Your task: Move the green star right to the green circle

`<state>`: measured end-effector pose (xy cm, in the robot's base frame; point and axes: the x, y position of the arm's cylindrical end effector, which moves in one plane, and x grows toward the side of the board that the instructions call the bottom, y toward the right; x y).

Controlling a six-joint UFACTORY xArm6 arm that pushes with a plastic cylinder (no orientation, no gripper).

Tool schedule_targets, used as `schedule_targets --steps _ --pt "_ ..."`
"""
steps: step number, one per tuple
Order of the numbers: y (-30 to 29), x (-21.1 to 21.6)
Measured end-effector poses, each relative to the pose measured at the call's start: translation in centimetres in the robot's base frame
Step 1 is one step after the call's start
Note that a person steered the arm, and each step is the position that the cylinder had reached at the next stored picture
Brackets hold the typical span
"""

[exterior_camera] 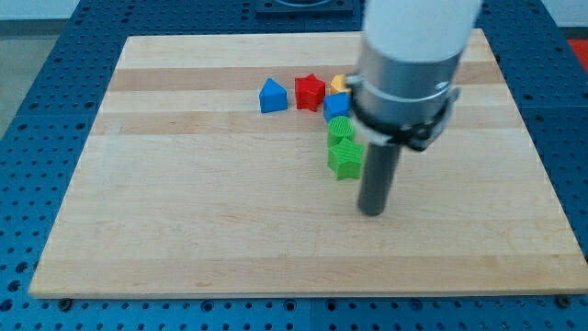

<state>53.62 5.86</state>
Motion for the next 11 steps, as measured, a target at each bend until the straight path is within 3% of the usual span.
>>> schedule_targets --steps 1,3,4,7,9,11 --pt "-3.4 1.1" --pt "-7.2 -7.0" --pt "-6.9 -6.5" --pt "1.0 -5.9" --pt "2.6 -9.7" --pt "2.6 -10.1"
